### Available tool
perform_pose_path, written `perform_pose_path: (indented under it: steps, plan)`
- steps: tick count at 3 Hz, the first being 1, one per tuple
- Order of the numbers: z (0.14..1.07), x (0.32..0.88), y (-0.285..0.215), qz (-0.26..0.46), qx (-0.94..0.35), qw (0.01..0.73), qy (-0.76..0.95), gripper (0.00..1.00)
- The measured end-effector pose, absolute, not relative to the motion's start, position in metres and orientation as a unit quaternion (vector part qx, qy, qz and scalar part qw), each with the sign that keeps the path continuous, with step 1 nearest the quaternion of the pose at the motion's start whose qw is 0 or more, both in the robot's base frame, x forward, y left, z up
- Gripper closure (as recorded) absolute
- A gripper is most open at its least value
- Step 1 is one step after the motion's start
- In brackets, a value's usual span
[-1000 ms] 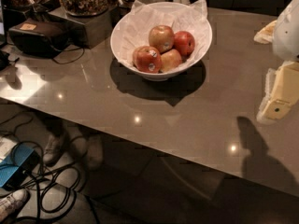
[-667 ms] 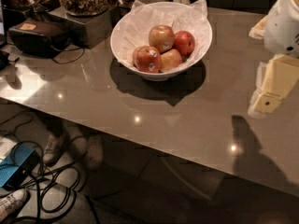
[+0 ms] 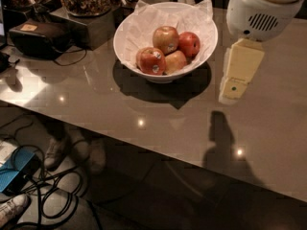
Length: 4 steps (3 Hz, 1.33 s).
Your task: Pick apple from white bowl
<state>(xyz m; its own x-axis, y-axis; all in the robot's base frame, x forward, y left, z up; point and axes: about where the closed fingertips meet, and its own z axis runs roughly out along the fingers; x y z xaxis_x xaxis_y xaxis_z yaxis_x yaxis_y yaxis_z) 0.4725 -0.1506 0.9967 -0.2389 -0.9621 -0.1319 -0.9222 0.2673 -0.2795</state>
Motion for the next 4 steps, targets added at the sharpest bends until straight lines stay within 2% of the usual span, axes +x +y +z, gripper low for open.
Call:
perform_pose_path:
  steps: [2,4]
  plan:
    - [1.007,0.492,-0.138,-0.059,-0.598,0.156,0.784,0.00]
    - [1.019,0.548,-0.084,-0.041,-0.634,0.167,0.754,0.00]
